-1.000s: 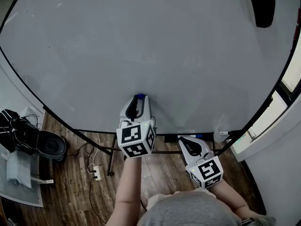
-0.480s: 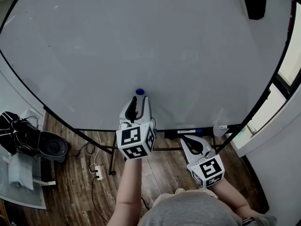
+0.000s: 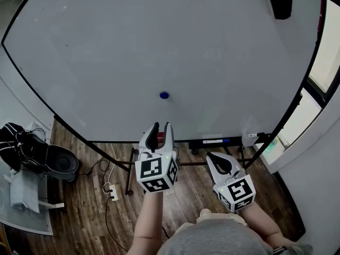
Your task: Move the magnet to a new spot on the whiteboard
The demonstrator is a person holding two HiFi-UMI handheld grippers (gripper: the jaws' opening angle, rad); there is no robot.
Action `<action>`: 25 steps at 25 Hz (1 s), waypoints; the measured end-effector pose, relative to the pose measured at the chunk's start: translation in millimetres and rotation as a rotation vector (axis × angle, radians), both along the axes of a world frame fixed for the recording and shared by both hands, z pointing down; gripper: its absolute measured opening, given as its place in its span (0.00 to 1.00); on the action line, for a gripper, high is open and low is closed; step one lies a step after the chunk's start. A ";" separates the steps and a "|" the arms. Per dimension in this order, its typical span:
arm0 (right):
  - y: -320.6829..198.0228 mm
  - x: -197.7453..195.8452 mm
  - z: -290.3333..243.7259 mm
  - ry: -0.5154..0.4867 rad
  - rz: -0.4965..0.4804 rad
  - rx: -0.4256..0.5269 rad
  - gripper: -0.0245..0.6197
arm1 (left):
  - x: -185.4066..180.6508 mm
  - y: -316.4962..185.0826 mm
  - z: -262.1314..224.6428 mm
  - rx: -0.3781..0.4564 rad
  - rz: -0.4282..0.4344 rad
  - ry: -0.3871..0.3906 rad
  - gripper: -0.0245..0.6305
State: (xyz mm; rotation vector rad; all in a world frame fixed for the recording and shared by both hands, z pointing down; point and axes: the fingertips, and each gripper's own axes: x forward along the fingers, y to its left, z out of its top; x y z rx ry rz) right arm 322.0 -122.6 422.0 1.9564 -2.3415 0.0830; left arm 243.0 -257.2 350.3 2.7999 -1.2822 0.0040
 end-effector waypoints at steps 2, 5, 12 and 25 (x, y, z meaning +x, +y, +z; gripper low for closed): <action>8.2 -5.2 0.3 -0.001 0.007 -0.003 0.04 | -13.1 12.5 7.5 -0.024 -0.010 0.013 0.24; 18.9 -16.7 0.2 -0.004 0.013 -0.009 0.04 | -35.6 31.3 18.9 -0.052 -0.025 0.024 0.19; 45.9 -50.8 -5.5 0.004 0.009 0.000 0.04 | -88.8 75.9 39.1 -0.092 -0.053 0.027 0.09; 108.9 -123.9 0.7 -0.008 -0.009 -0.023 0.04 | -176.2 167.5 79.8 -0.201 -0.068 0.023 0.04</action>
